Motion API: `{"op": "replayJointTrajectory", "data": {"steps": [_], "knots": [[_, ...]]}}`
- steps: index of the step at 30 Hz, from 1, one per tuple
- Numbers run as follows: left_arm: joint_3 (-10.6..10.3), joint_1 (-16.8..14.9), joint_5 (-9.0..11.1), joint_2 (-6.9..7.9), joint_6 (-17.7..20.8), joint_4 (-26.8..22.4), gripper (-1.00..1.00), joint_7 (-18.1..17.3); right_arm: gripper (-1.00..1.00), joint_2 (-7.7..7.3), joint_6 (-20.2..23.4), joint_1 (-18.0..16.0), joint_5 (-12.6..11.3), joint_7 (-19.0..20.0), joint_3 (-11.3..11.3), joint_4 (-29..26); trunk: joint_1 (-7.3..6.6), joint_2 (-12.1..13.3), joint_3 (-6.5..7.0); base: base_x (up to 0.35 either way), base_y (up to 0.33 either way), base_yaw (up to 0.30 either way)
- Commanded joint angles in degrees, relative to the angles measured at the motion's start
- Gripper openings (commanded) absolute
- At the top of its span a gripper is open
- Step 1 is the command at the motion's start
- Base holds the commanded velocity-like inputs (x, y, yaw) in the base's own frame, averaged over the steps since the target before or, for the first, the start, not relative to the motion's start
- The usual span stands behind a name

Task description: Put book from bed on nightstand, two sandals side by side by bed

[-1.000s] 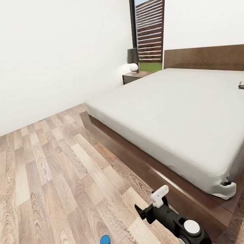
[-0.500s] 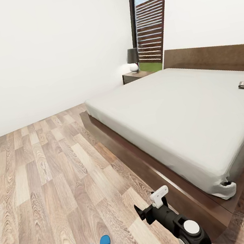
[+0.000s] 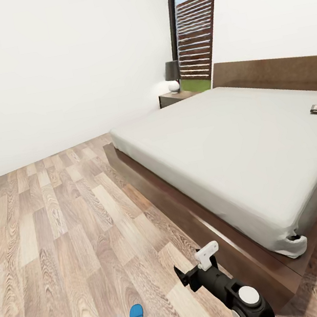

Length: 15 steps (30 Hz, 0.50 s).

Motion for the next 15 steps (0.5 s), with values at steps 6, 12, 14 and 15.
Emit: {"op": "replayJointTrajectory", "data": {"steps": [6, 12, 14, 15], "knots": [[0.1, 0.0, 0.4, -0.01, 0.0, 0.0, 1.00, -0.3, 1.00, 0.02, 0.3, 0.0, 0.1, 0.2, 0.0, -0.1, 0.14, -0.1, -1.38, 0.000, 0.000, 0.000], [0.1, 0.0, 0.4, -0.01, 0.0, 0.0, 1.00, -0.3, 1.00, 0.01, 0.3, 0.0, 0.1, 0.3, 0.0, -0.1, 0.22, -0.1, -2.05, 0.000, 0.000, 0.000], [0.1, 0.0, 0.4, 0.00, 0.0, 0.0, 1.00, -0.3, 1.00, 0.01, 0.3, 0.0, 0.1, 0.3, 0.0, -0.1, 0.22, -0.1, -2.05, 0.000, 0.000, 0.000], [0.1, 0.0, 0.4, -0.02, 0.0, 0.0, 1.00, -0.3, 1.00, 0.01, 0.3, 0.0, 0.1, 0.3, 0.0, -0.1, 0.22, -0.1, -2.05, 0.000, 0.000, 0.000]]}}
